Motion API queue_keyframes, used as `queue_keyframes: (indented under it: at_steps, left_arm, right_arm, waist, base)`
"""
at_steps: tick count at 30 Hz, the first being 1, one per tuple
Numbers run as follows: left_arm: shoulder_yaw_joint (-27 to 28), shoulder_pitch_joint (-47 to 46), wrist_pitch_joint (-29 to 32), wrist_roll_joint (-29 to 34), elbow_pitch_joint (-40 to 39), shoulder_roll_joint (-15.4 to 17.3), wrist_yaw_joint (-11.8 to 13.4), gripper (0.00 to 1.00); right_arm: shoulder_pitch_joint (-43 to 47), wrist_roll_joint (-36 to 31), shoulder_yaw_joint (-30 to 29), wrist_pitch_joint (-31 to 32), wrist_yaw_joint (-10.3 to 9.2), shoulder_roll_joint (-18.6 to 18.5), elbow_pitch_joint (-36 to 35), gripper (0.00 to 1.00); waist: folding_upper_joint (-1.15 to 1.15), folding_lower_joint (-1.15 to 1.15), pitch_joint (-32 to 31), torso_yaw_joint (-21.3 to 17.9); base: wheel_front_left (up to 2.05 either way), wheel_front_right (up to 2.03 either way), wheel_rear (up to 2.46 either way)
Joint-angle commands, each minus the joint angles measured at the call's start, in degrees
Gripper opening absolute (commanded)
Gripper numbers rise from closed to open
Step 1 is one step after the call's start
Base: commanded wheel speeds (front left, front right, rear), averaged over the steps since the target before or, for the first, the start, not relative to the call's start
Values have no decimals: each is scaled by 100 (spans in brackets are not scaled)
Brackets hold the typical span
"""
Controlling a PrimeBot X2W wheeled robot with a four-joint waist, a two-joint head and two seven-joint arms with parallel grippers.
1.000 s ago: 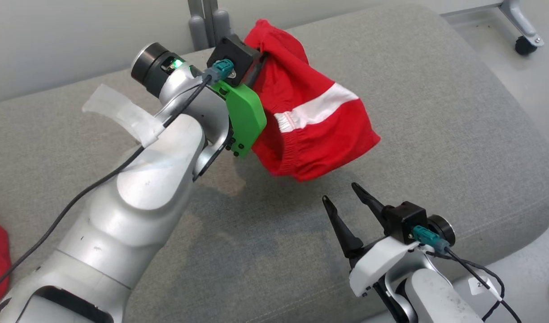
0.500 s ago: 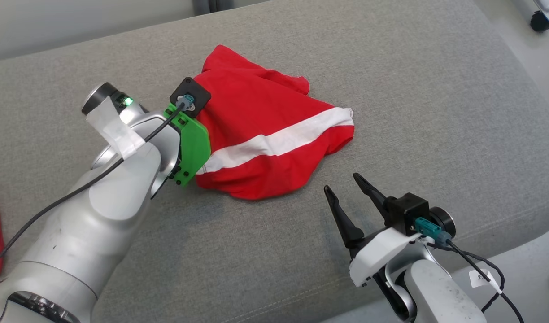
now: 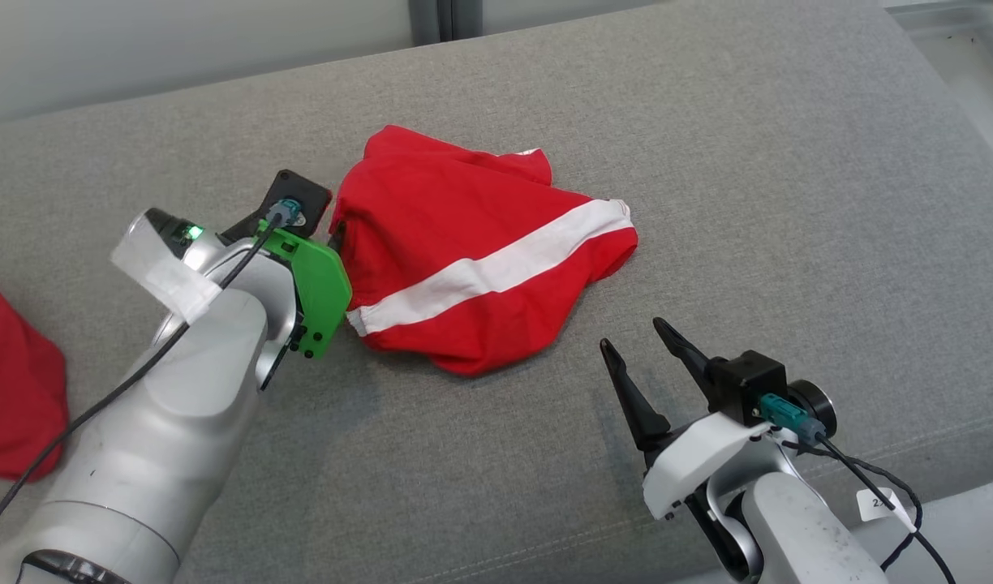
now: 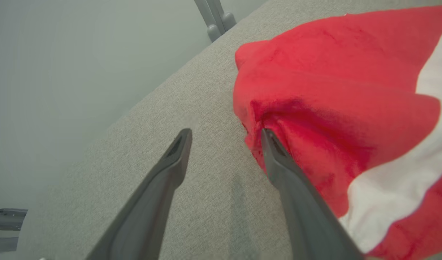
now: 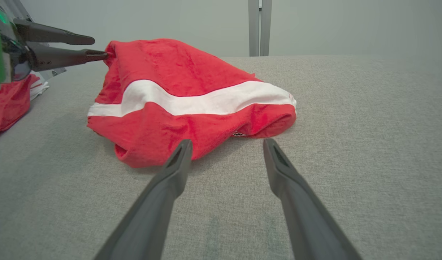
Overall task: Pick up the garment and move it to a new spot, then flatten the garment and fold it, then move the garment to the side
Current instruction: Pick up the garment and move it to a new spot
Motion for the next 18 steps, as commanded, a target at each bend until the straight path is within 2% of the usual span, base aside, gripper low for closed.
queue_keyframes:
  at_steps: [1,6,12,15,18]
  left_arm:
    - [68,104,-42,-82,47,-39,63,100]
    - [561,315,-496,-568,-44,-106,348,100]
    - [1504,968,-1694,-1394,-560,-240,671,100]
    - [1916,1430,-1888,-1589,-1026,-250,786,100]
    - [2439,1991,-1913,-1522,-1863,-257,880,100]
  right_arm:
    - [77,-35,-33,20,-4,-7,-2,100]
    - [185,-70,-189,40,-4,-7,-29,100]
    - [418,39,-597,-32,-4,-8,-68,100]
    - [536,131,-781,-47,-4,-5,-107,100]
    - [608,195,-908,-44,-4,-7,-123,100]
  waist:
    - [0,0,-106,89]
    - [0,0,-318,243]
    - [0,0,-625,524]
    - [0,0,-764,675]
    - [0,0,-864,815]
  base:
    - [0,0,0]
    - [0,0,0]
    - [0,0,0]
    - [0,0,0]
    - [0,0,0]
